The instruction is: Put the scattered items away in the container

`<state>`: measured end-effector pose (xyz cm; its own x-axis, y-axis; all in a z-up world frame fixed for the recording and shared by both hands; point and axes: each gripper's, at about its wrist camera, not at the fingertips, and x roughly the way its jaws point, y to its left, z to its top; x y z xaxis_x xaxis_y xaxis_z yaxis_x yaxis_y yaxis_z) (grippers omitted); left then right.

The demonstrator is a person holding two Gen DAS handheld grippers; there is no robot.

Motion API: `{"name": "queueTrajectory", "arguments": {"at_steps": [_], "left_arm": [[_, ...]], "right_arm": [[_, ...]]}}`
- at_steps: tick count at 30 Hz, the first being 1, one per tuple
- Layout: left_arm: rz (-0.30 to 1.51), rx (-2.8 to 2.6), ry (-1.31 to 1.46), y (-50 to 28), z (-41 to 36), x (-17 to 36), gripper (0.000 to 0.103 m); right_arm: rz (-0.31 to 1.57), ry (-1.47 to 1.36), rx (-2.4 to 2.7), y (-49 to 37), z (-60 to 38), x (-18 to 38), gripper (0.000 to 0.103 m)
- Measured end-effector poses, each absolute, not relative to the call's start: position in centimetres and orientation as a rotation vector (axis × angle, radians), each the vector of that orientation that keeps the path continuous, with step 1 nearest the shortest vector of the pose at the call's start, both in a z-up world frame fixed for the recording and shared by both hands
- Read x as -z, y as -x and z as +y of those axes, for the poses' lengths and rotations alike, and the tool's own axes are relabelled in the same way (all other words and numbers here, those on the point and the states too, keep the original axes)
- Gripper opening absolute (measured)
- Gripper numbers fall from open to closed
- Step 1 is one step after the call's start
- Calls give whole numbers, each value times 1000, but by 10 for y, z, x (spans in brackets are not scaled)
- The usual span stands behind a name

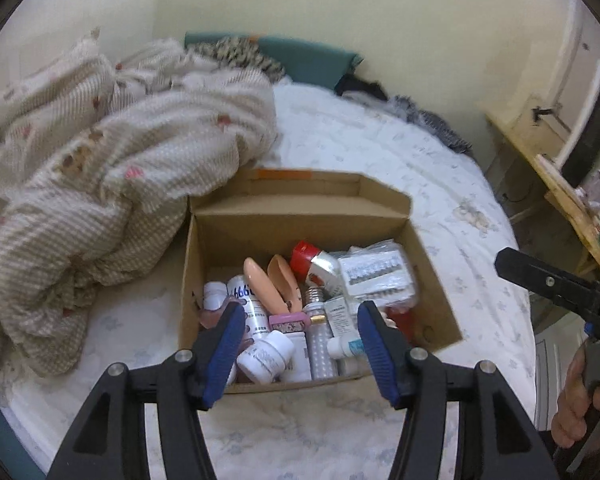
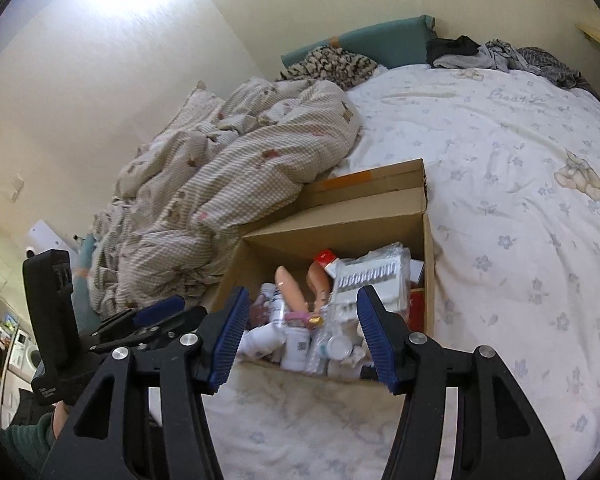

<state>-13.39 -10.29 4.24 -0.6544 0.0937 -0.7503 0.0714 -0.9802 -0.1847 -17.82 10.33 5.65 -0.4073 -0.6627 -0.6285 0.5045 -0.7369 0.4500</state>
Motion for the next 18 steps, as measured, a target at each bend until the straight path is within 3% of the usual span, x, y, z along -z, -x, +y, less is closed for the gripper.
{"name": "queueTrajectory", "arguments": {"at_steps": [5,9,11,13,14,18], "left_arm": [[-246,-2832,1269,102,-96,-58,60],[-226,-2850,1283,79,-94,-53,62],[-239,-2864,1268,69,-94,-48,64],[-296,-2835,1238,64,-95,-39,93],[-330,-2808,1229,63,-96,-33,99],[-326,-2850,1253,66,-95,-30,103]], "right_arm": [[-273,-1051,2147,148,122,-66,61],[-242,-989,2187,121,134,-70,82],[-225,-934,2224,104,144,-69,82],[-209,-897,2261,95,153,-60,83],[-191,-908,2292,96,156,-53,83],[-179,-1020,2348,108,162,-32,83]]}}
